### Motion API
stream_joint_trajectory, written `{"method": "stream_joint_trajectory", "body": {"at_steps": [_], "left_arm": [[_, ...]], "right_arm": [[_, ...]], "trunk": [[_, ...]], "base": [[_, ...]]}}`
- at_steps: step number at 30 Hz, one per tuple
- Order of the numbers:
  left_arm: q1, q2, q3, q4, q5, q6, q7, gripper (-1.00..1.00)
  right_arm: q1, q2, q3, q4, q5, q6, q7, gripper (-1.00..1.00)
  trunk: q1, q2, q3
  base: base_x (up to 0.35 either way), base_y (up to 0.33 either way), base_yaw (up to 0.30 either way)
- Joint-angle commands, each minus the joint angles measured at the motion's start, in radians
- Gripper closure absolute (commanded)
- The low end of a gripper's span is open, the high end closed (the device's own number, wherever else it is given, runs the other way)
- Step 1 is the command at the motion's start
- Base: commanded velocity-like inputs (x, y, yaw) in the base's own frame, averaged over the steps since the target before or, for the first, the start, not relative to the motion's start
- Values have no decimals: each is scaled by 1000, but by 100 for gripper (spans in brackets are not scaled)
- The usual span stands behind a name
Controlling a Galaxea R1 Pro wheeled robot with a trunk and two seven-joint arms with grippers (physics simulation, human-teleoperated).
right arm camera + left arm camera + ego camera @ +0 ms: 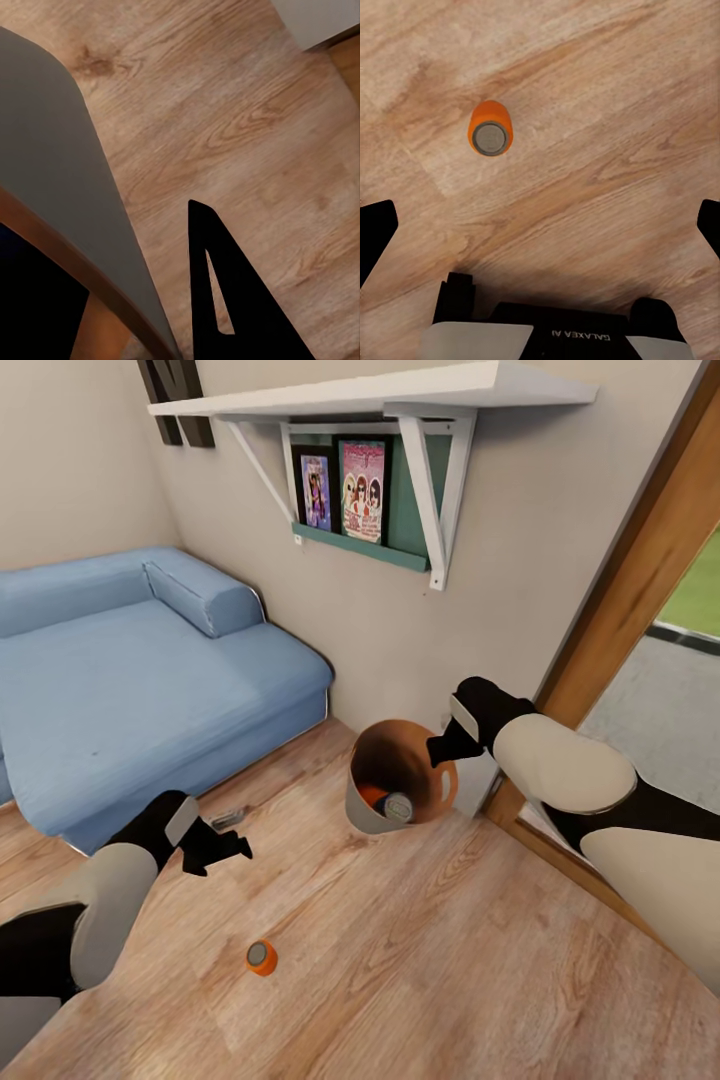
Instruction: Put the three can of soda from the living room inside the tash can in the kitchen.
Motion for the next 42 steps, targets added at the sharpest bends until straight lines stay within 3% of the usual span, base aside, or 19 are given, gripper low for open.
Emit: {"method": "stream_joint_trajectory", "body": {"at_steps": [1,22,42], "left_arm": [[-2,1,0,3,0,0,2,-100],[-5,-6,5,21,4,-34,8,-100],[4,-12,2,22,-1,-110,2,-100]], "right_arm": [[0,0,-12,0,-15,1,4,100],[-16,5,-9,-3,-16,0,4,100],[-119,9,-17,-2,-24,42,9,100]], "trunk": [[4,-7,-3],[84,-154,-69],[161,-294,-132]], "base": [[0,0,0],[0,0,0],[0,0,0]]}}
